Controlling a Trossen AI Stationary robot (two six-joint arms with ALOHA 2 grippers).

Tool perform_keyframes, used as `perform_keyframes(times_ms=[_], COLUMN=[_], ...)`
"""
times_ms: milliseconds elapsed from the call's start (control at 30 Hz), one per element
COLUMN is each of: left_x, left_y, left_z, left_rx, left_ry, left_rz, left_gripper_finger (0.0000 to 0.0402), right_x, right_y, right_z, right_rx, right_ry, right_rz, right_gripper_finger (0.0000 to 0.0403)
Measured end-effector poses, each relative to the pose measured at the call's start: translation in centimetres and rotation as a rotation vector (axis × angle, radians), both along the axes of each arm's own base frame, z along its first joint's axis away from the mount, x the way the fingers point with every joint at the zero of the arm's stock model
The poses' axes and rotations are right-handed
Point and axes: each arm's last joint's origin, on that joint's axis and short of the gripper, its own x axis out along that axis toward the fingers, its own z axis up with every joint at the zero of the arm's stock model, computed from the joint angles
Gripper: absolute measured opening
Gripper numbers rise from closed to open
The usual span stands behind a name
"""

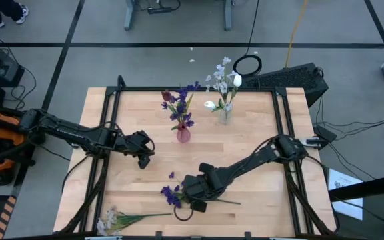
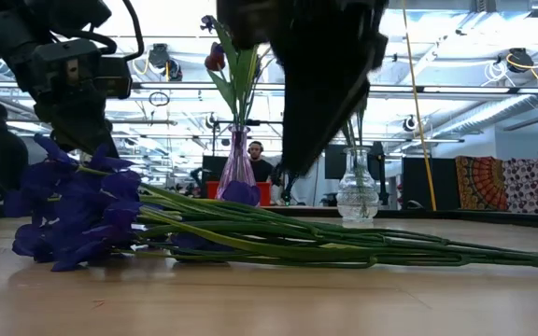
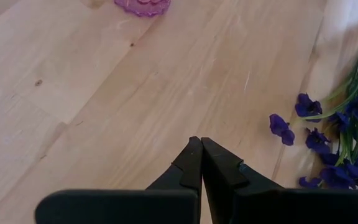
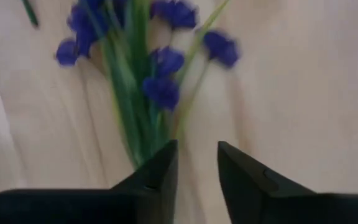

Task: Sort flowers into vase by color
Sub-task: Put the purple flowers into the transparent purple vase

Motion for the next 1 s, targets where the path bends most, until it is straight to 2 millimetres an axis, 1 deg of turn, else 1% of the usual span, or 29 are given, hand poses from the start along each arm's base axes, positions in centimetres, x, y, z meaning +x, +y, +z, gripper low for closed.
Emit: perform_keyframes(times_ms=[100,333,433,567,733,800,833,900,1000], left_x=[0.0,-0.1,-0.1,-0.2,-0.2,-0.2,-0.2,-0.3,-0.3], left_y=[0.0,0.0,0.0,0.0,0.0,-0.2,-0.2,-0.4,-0.5], left_z=[0.0,0.0,-0.1,-0.1,-0.2,-0.2,-0.2,-0.2,-0.2], left_rx=[0.000,0.000,0.002,0.002,0.000,0.000,0.000,0.001,0.001], left_ry=[0.004,0.007,0.014,0.022,0.026,0.028,0.028,0.029,0.029], left_rz=[0.000,0.000,0.000,-0.001,-0.005,-0.013,-0.017,-0.028,-0.036], left_gripper_finger=[0.0013,0.0013,0.0013,0.0013,0.0013,0.0013,0.0013,0.0013,0.0013], right_x=[0.4,1.1,1.3,1.6,1.9,2.0,2.0,2.0,1.8], right_y=[0.2,0.5,0.6,0.7,1.3,1.3,1.3,1.3,1.2], right_z=[-1.1,-0.9,-0.8,-2.2,-4.2,-4.8,-4.9,-4.9,-4.9], right_rx=[0.042,0.059,0.057,0.048,0.096,0.105,0.107,0.108,0.094], right_ry=[0.016,-0.049,-0.076,-0.061,-0.021,-0.007,-0.006,-0.001,0.016], right_rz=[0.018,0.067,0.099,0.115,0.130,0.118,0.113,0.107,0.122], right_gripper_finger=[0.0140,0.0213,0.0234,0.0249,0.0253,0.0249,0.0244,0.0226,0.0182])
